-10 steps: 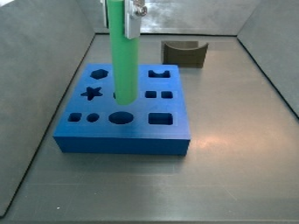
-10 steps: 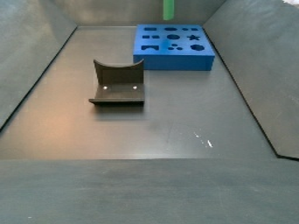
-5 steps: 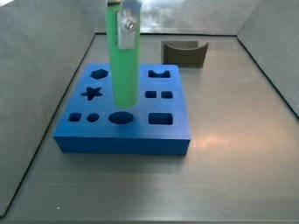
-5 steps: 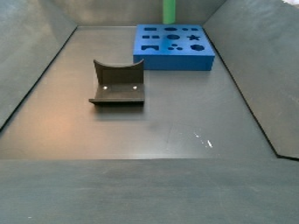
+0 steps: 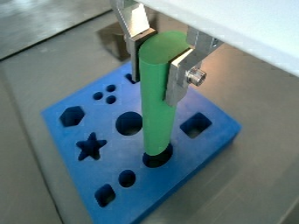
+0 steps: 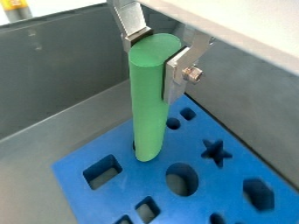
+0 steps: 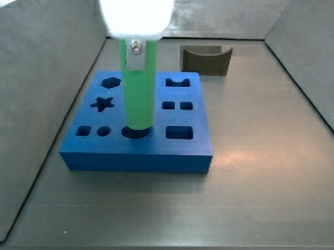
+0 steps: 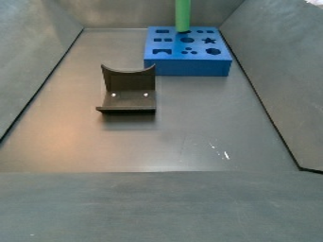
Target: Insert the oval object.
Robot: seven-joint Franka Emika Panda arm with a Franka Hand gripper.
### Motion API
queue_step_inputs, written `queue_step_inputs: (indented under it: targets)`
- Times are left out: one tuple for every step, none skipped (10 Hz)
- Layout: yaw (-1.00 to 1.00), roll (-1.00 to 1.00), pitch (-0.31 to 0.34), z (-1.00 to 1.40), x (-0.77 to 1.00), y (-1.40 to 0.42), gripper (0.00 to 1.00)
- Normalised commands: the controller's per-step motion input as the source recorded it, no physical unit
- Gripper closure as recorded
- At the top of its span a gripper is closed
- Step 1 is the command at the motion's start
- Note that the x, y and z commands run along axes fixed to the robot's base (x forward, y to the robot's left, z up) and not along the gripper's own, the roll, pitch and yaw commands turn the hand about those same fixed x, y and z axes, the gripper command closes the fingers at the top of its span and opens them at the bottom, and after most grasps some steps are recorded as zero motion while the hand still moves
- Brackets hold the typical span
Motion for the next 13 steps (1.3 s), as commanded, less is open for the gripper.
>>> queue_step_inputs:
  targets:
    - [-1.00, -0.02, 0.000, -0.15, 0.00, -0.05, 1.00]
    - [-0.84, 0.00, 0.000, 0.00, 0.00, -0.26, 1.00]
    - [-0.62, 0.00, 0.000, 0.00, -0.19, -0.21, 1.00]
    - [-0.53, 0.00, -0.003, 0.00, -0.25, -0.20, 1.00]
    - [-0.49, 0.00, -0.004, -0.02, -0.26, -0.08, 1.00]
    - [-0.41, -0.01, 0.000, -0.07, 0.00, 0.00, 1.00]
    - [-0.32, 0.00, 0.000, -0.13, 0.04, 0.06, 1.00]
    - [-0.19, 0.00, 0.000, -0.18, 0.13, 0.06, 1.00]
    - [-0.15, 0.00, 0.011, -0.21, 0.22, 0.00, 1.00]
    - [-0.15, 0.00, 0.013, -0.21, 0.26, 0.00, 1.00]
    - [-0.12, 0.00, 0.007, -0.25, 0.19, 0.01, 1.00]
    - [-0.04, 0.00, 0.011, -0.29, 0.22, 0.01, 1.00]
    - [-0.07, 0.00, 0.000, -0.29, 0.07, 0.07, 1.00]
